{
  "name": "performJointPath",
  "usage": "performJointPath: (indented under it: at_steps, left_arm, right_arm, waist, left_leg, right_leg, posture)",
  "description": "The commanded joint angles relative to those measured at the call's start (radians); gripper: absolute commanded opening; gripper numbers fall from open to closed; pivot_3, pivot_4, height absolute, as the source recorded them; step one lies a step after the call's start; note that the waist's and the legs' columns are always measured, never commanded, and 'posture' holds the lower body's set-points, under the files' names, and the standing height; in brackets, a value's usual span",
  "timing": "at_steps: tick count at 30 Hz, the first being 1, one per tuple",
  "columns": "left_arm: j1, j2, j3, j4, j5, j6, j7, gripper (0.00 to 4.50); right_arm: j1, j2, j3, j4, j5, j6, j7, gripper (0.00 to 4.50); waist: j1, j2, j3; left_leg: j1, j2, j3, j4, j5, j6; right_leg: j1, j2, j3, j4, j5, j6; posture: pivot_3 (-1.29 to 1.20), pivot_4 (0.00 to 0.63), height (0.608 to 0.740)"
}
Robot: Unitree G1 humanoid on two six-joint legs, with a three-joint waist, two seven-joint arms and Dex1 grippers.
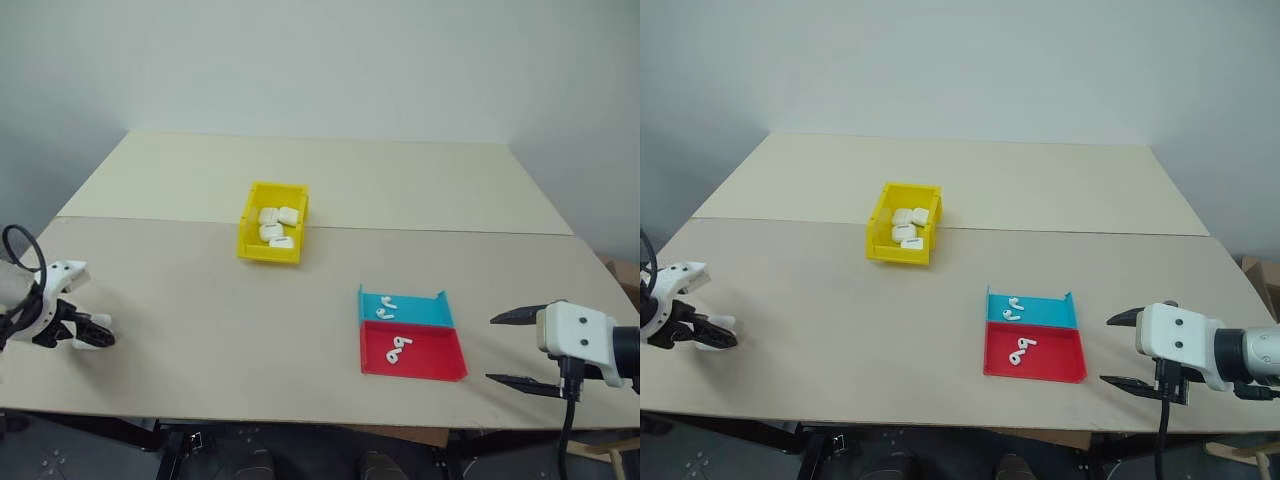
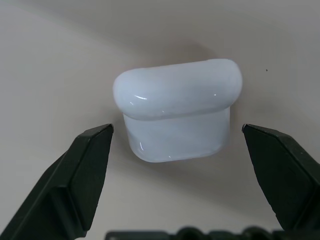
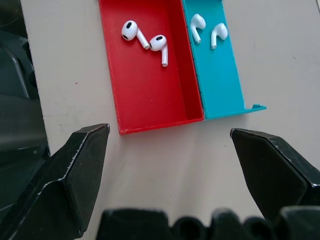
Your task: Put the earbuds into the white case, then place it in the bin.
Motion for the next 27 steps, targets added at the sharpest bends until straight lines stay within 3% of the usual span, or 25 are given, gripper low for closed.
performJointPath:
  at_steps: [1,8,11,15,21,27]
  left_arm:
    - [-0.023,0.015,0.004,0.003,0.032,0.010,-0.024,4.50]
    - [-0.012,-0.006,0.018,0.016,0.053,0.013,-0.016,4.50]
    - [-0.005,-0.027,0.032,0.031,0.067,0.006,0.027,3.91]
    - [0.010,-0.040,0.039,0.029,0.071,-0.002,0.032,2.76]
    - [0.047,-0.024,0.068,-0.038,0.058,-0.009,0.016,2.75]
    - [0.115,0.037,0.245,-0.301,-0.039,-0.020,-0.003,2.75]
  right_arm:
    - [0.002,-0.007,-0.043,-0.019,-0.010,0.004,-0.005,4.48]
    - [-0.002,-0.003,-0.029,-0.021,-0.022,0.002,-0.011,4.48]
    - [-0.005,0.000,-0.028,-0.020,-0.026,-0.008,-0.014,4.50]
    - [-0.001,-0.003,-0.028,-0.022,-0.029,-0.005,-0.010,4.50]
    - [0.001,-0.002,-0.036,-0.029,-0.028,0.004,-0.008,4.50]
    - [-0.007,-0.014,-0.048,-0.021,-0.028,0.031,-0.010,4.50]
  waist:
    - [0.000,0.000,0.000]
    - [0.000,0.000,0.000]
    - [0.000,0.000,0.000]
    - [0.000,0.000,0.000]
    - [0.000,0.000,0.000]
    - [0.002,-0.002,0.000]
  left_leg:
    - [0.000,0.000,0.000,0.000,0.000,0.000]
    - [0.000,0.000,0.000,0.001,0.000,0.000]
    - [0.000,0.000,0.000,0.001,0.000,0.000]
    - [0.001,0.000,0.000,0.001,0.000,0.000]
    - [0.002,-0.001,0.000,0.002,0.000,0.000]
    - [0.001,0.000,0.000,0.002,0.000,0.000]
  right_leg:
    - [0.000,0.000,0.000,0.000,0.000,0.000]
    - [0.000,0.000,0.000,0.001,0.000,0.000]
    - [0.000,0.000,0.000,0.001,0.000,0.000]
    - [0.000,0.000,0.000,0.003,0.000,0.000]
    - [0.000,0.000,0.000,0.005,-0.001,0.001]
    - [0.000,0.000,0.000,0.005,-0.001,0.001]
  posture:
    - [0.00,0.150,0.740]
    - [0.00,0.150,0.740]
    - [0.00,0.150,0.740]
    - [0.00,0.150,0.740]
    - [0.00,0.150,0.740]
    - [0.00,0.150,0.740]
